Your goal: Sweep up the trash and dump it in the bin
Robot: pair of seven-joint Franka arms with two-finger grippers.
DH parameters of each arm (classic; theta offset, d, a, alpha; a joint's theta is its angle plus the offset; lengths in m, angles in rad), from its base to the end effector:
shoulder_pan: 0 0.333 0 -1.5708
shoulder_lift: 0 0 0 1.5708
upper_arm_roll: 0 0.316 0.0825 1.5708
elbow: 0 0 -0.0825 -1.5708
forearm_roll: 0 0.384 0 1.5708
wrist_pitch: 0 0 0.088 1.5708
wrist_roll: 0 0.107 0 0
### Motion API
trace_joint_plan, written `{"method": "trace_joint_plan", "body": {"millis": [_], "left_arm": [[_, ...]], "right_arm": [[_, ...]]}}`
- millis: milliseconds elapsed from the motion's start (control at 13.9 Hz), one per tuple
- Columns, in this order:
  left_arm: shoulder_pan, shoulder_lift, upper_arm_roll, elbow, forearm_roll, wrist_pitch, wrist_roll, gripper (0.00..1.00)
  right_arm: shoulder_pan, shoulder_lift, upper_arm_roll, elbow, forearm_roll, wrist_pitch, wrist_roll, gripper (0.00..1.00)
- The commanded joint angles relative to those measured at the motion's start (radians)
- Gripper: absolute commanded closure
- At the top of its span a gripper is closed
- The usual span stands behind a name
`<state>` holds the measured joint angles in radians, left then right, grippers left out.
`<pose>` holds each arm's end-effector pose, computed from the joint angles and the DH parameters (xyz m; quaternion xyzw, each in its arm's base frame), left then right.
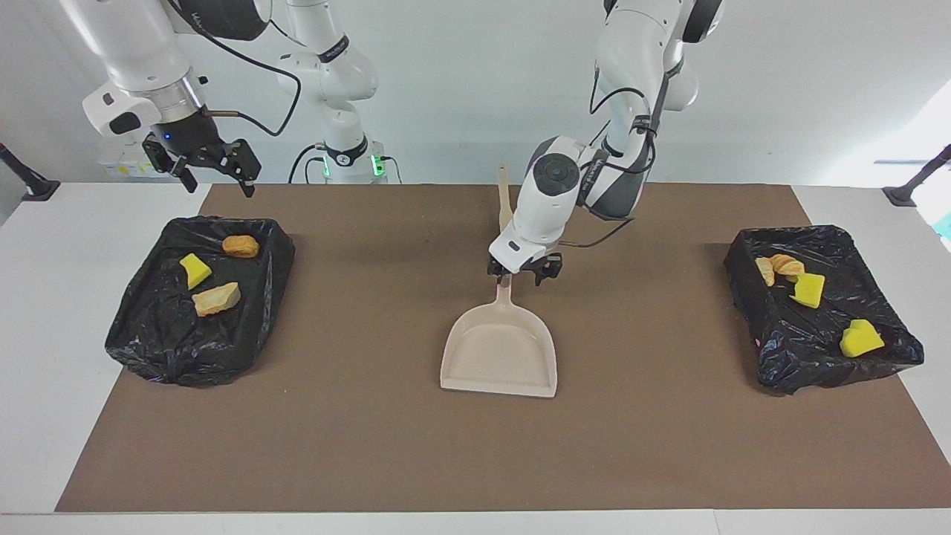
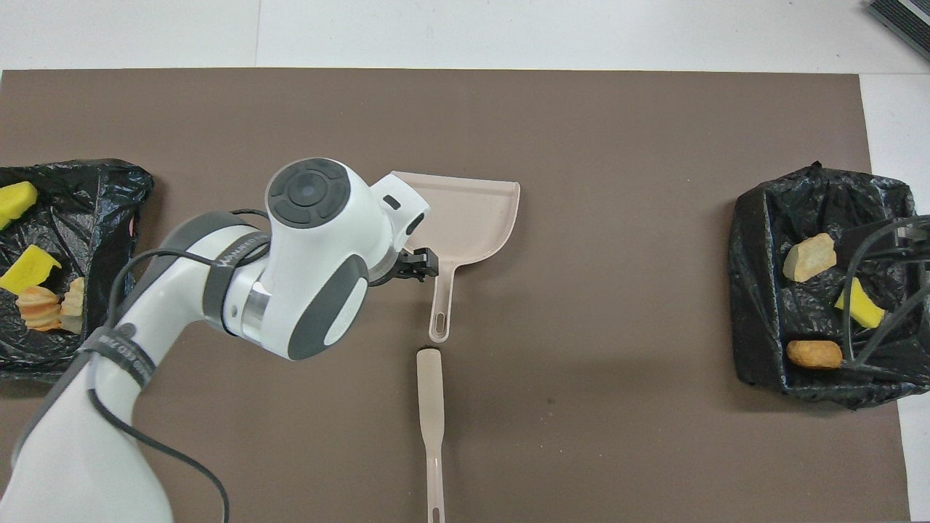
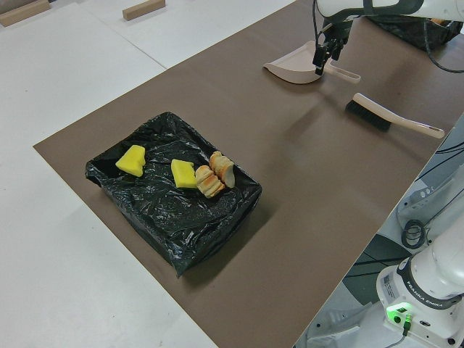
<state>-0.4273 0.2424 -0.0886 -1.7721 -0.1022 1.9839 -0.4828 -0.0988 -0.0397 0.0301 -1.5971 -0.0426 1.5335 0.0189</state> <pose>0.5404 -0.3098 0.4210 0.9982 0.0058 -0.0405 0.0429 0.5366 -0.0413 0.6307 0.9987 -0.0443 -0.0125 0.0216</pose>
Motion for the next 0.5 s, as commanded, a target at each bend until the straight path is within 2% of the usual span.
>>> {"method": "trace_joint_plan", "body": {"millis": [0, 432], "left_arm": [[0.074, -0.086, -0.003, -0.032, -0.014, -0.077, 0.027, 0.0], [0.226, -0.247, 0.0, -0.082, 0.019, -0.238, 0.257, 0.0]], "right_arm": [[-0.01, -0.02, 0.007, -0.02, 0.02, -0.009, 0.007, 0.0], [-0.01, -0.02, 0.007, -0.02, 0.02, -0.009, 0.007, 0.0]]}}
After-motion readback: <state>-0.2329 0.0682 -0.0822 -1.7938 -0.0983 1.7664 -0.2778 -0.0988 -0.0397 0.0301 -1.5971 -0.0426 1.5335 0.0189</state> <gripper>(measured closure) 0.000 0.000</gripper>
